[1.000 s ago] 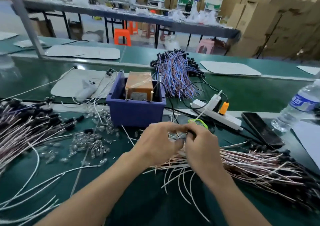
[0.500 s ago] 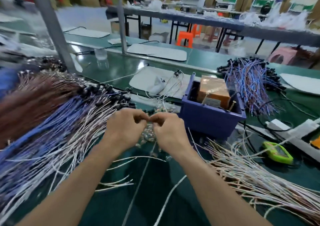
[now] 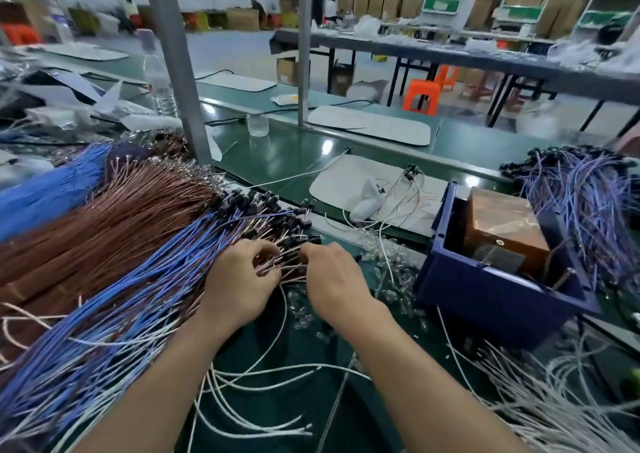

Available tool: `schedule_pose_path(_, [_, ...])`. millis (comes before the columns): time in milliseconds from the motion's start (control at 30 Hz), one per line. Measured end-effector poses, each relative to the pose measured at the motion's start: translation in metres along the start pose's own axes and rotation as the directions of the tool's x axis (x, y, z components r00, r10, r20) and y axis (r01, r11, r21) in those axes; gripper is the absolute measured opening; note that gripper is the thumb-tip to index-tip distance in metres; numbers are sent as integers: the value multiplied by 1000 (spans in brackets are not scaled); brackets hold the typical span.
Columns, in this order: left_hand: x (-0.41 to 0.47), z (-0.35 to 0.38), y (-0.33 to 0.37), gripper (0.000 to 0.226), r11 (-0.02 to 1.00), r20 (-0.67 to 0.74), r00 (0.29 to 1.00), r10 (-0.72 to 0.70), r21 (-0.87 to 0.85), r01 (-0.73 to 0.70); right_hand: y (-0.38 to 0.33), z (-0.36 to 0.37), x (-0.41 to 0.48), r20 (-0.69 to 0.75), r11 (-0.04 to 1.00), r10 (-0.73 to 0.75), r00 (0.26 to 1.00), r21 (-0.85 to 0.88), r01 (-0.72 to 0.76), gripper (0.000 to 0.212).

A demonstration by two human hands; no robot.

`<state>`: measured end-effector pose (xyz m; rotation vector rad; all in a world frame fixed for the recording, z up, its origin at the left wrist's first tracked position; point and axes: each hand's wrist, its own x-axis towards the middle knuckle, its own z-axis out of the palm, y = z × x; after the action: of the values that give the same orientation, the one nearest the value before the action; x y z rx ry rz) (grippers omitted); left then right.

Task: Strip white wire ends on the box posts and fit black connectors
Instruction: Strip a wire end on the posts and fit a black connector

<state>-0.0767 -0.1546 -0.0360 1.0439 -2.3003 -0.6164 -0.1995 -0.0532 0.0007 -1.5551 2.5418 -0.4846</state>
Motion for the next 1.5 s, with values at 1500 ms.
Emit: schedule_pose_path(1500, [-35,-9,137,14,789,597,697,398,-610,73,38,-107,-152,-15,936,351,936,23,-350,39])
